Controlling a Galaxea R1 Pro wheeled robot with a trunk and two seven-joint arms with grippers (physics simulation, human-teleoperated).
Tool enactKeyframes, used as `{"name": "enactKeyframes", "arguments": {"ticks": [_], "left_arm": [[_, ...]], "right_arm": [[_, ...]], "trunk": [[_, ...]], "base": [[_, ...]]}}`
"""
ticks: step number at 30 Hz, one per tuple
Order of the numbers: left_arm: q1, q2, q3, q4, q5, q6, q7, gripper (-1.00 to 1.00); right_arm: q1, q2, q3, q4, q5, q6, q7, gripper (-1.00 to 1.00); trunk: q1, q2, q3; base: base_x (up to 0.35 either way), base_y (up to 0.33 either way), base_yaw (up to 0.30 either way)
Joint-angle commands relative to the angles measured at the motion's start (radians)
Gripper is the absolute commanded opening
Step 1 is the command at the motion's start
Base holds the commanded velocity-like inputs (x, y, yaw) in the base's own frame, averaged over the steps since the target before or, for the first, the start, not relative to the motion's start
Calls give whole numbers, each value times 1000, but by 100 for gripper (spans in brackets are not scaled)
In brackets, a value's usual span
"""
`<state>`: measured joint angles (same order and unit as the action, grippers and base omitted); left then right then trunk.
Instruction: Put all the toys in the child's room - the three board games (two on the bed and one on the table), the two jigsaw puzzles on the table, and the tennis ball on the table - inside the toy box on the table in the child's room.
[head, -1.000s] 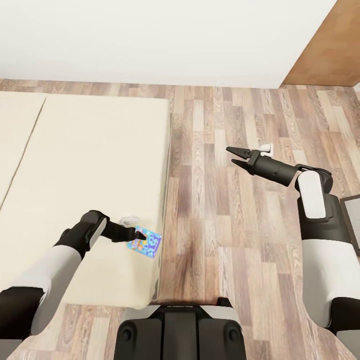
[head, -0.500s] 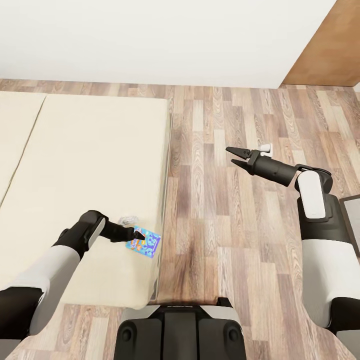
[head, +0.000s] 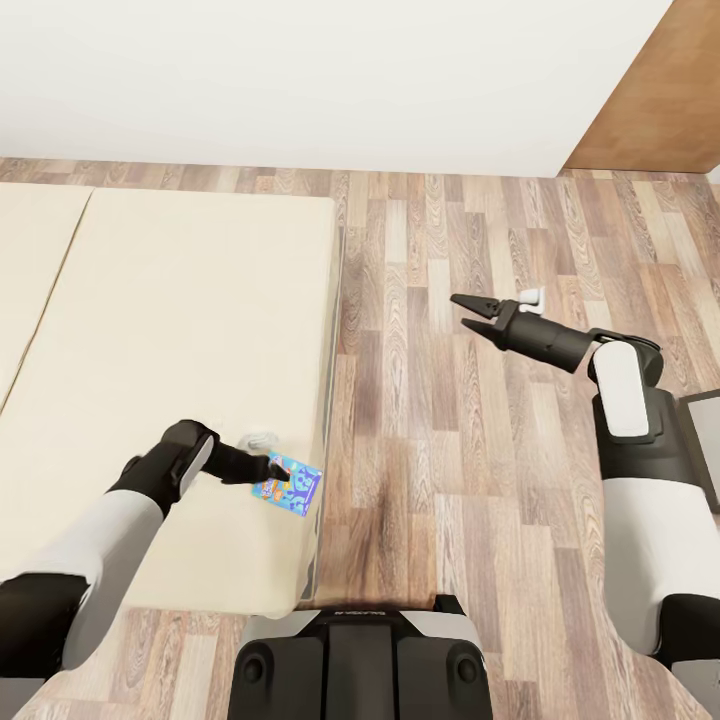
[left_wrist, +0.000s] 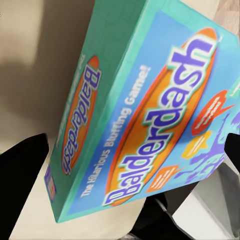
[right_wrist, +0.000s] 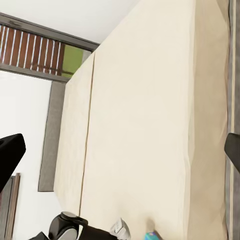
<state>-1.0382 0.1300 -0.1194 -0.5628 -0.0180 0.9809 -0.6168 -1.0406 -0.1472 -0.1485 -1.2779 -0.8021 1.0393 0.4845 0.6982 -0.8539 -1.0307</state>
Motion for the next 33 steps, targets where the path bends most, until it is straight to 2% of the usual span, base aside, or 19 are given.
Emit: {"name": "enactKeyframes", "arguments": {"ticks": [1, 5, 6, 7, 14, 22, 33], "left_arm": [[0, -5, -3, 3, 4, -2, -7, 100], [-1, -22, -3, -6, -86, 0, -5, 100], [-1, -19, -3, -7, -101, 0, -4, 100], [-2, -15, -2, -5, -102, -2, -4, 100], [-2, -7, -2, -8, -30, 6, -3, 100], [-2, -4, -2, -12, 18, 24, -2, 100], [-2, -5, -2, -14, 32, 31, -3, 100]], "right_arm": [[0, 2, -1, 1, 10, 4, 9, 100], [0, 9, -1, 2, 11, 4, 9, 100], [0, 13, -1, 1, 11, 4, 9, 100], [0, 19, -1, 1, 12, 5, 9, 100], [1, 33, -2, 3, 14, 5, 9, 100], [1, 35, -2, 3, 14, 5, 9, 100], [1, 35, -2, 1, 15, 5, 9, 100]], "trunk": [[1, 0, -1], [1, 0, -1], [1, 0, -1], [1, 0, -1], [1, 0, -1], [1, 0, -1], [1, 0, -1]], "base": [[0, 0, 0], [0, 0, 0], [0, 0, 0], [0, 0, 0], [0, 0, 0], [0, 0, 0], [0, 0, 0]]}}
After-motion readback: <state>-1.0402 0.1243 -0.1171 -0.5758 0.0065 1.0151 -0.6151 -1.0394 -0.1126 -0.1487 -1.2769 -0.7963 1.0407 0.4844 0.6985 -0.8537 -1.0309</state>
